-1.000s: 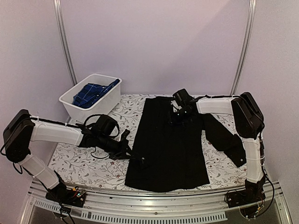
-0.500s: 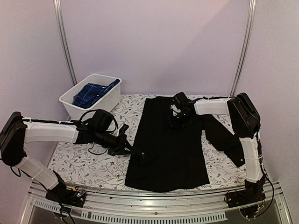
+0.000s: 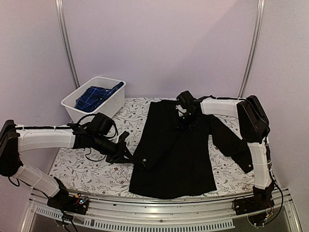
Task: Fold and stack the long sleeve shirts
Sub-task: Smooth out the 1/3-folded shirt at the center of the board, then adjust the sleeve at the center of the board, then pick up the sleeve from the center of the board.
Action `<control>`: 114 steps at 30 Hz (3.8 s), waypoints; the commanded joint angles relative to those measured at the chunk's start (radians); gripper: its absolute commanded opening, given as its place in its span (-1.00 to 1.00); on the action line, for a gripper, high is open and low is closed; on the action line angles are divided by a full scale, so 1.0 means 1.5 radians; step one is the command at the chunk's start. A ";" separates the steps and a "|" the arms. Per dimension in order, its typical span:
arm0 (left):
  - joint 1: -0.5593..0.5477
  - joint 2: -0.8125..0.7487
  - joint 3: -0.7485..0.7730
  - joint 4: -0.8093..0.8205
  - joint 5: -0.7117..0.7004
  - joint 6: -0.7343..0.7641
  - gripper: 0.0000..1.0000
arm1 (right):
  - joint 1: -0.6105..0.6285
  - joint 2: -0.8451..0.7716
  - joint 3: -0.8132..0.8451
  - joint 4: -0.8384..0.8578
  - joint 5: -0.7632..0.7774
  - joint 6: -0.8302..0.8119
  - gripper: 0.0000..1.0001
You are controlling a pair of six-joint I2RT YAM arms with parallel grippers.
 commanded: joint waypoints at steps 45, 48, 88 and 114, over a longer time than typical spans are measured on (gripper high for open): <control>-0.012 0.251 0.302 0.143 0.018 0.149 0.17 | -0.425 -0.610 -0.807 0.234 0.011 0.283 0.26; -0.011 0.249 0.301 0.143 0.013 0.147 0.17 | -0.429 -0.576 -0.794 0.259 0.005 0.271 -0.32; 0.007 0.263 0.311 0.142 0.012 0.133 0.17 | -0.268 -0.431 -0.724 0.328 0.043 0.250 -0.08; 0.011 0.268 0.289 0.244 0.055 0.058 0.17 | -0.181 -0.533 -0.563 0.231 0.094 0.161 -1.00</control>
